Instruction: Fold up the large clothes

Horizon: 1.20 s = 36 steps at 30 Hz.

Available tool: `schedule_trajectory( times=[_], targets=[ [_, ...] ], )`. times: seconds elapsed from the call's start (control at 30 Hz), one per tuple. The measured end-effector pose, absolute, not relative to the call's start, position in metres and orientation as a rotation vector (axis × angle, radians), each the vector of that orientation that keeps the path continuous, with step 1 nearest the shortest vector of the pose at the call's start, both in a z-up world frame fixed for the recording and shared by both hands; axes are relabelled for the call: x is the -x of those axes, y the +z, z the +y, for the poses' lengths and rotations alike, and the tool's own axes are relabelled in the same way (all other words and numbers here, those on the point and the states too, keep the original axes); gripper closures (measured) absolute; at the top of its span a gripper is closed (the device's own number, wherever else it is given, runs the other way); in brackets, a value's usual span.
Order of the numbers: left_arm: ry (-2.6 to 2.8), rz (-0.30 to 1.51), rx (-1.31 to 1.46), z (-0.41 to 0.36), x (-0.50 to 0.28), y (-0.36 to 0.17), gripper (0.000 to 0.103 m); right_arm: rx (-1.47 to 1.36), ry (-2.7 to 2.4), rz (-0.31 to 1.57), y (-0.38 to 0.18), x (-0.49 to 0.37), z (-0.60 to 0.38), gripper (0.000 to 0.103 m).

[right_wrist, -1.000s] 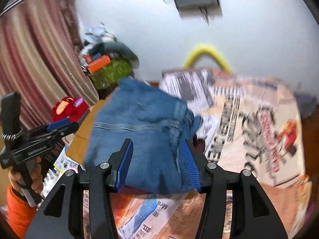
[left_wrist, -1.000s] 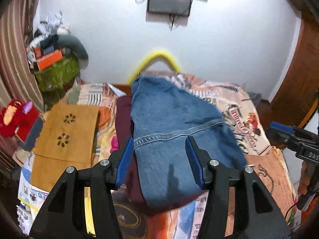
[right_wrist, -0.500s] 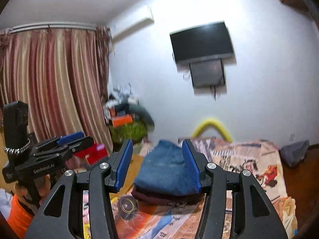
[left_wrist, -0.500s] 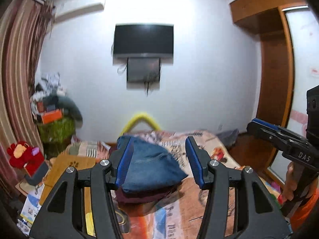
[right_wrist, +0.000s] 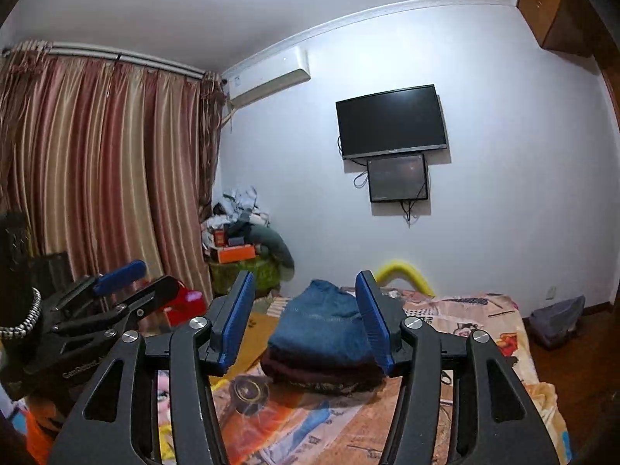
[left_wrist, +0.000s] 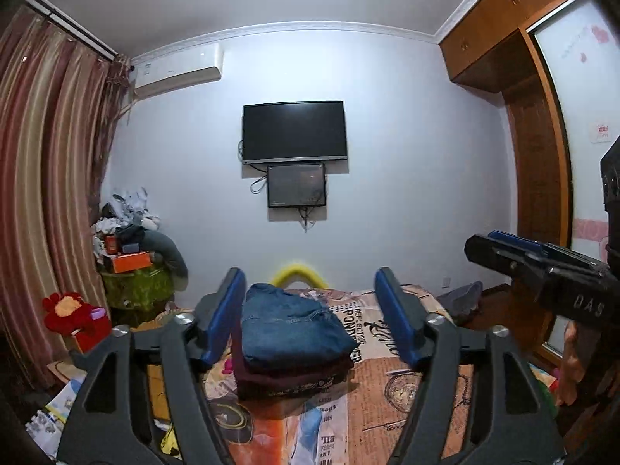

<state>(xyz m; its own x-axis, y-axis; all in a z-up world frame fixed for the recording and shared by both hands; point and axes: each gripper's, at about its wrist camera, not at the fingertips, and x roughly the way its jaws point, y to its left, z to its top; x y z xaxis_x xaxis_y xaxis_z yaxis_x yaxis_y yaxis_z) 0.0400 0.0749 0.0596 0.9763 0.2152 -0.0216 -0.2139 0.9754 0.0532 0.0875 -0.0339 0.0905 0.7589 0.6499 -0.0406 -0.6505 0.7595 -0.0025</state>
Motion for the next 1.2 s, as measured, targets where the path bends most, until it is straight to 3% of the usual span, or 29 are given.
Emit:
schedule_trajectory(
  times=[0.07,0.1,0.17,0.23,1.2],
  targets=[
    [0.26,0.011,-0.051,0.073,-0.034,0.056,0.005,0.029,0.682,0.021,0.087,-0.083,-0.033,0.028],
    [0.273,-0.002,-0.045,0.074,-0.033,0.055,0.003,0.031,0.672,0.011,0.087,-0.082,-0.034,0.017],
    [0.283,-0.002,-0.02,0.079,-0.032,0.053,0.002,0.034,0.656,-0.008,0.087,-0.08,-0.033,0.005],
    [0.29,0.012,-0.003,0.085,-0.037,0.052,0.001,0.033,0.646,-0.012,0.086,-0.077,-0.035,0.0],
    [0.329,0.077,0.018,0.087,-0.042,0.025,0.001,0.058,0.613,0.044,0.068,-0.068,-0.041,0.0]
  ],
)
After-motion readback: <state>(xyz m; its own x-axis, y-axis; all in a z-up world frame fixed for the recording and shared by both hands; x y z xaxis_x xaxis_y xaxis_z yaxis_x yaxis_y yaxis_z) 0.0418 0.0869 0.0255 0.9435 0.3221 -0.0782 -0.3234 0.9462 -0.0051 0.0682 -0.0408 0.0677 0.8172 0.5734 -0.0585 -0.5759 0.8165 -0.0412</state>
